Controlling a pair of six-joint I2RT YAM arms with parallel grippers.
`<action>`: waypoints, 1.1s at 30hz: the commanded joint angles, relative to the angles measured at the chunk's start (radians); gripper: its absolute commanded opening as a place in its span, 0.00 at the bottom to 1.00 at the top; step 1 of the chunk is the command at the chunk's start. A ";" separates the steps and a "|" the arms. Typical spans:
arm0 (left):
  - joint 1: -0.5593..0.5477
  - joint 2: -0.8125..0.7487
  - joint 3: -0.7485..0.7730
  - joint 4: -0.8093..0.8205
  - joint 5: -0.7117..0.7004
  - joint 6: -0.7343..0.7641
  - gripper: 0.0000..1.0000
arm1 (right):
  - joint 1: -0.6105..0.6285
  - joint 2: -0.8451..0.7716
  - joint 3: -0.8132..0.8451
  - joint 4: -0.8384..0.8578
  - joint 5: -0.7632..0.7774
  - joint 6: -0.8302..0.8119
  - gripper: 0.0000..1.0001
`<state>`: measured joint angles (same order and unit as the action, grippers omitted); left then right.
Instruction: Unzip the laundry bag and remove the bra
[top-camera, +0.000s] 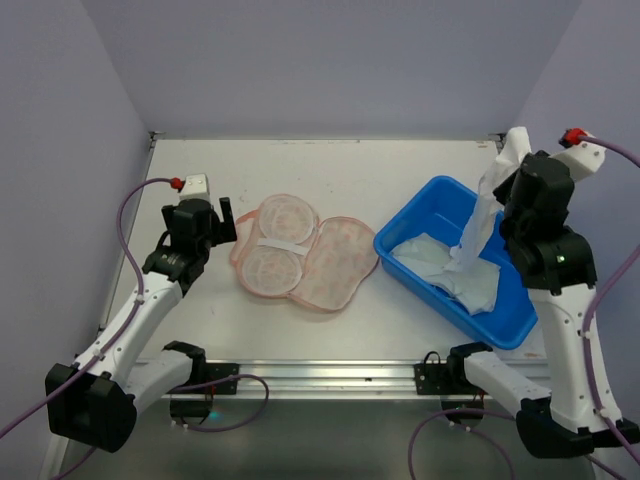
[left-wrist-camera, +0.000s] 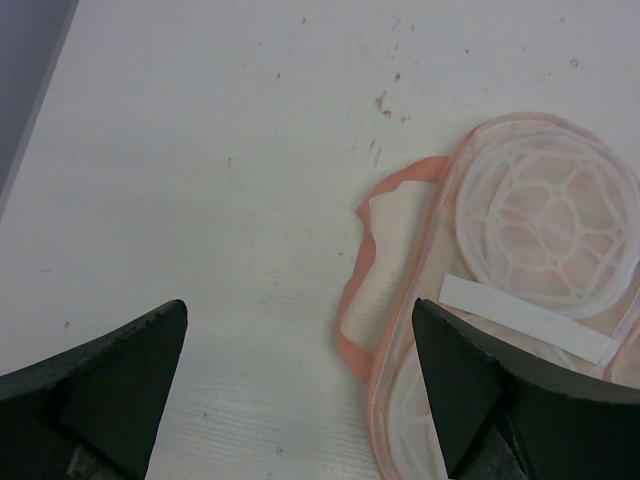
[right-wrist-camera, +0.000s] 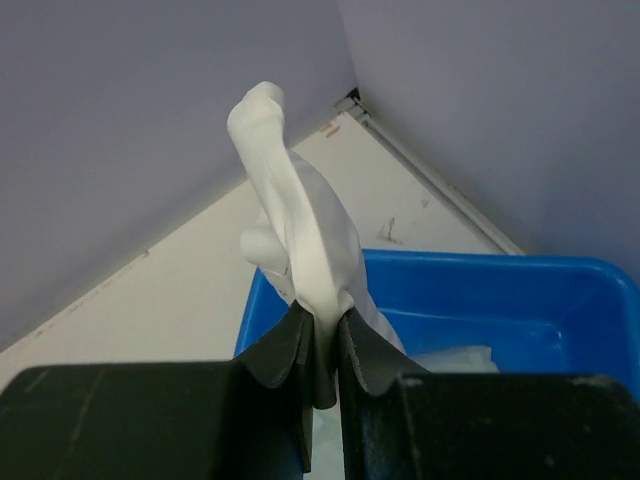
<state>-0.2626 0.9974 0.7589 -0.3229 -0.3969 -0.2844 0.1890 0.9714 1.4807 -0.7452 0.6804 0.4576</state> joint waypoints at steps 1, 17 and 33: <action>0.008 -0.008 -0.001 0.031 -0.011 -0.001 0.98 | -0.022 0.033 -0.098 0.148 -0.042 0.123 0.00; 0.008 -0.008 -0.001 0.031 0.000 -0.001 0.98 | -0.063 0.006 -0.477 0.302 -0.070 0.458 0.00; -0.018 0.099 0.043 0.045 0.159 0.013 1.00 | -0.232 -0.240 -0.680 0.008 -0.125 0.437 0.99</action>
<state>-0.2646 1.0542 0.7616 -0.3019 -0.2939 -0.2768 -0.0402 0.7639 0.7300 -0.6571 0.5285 0.8940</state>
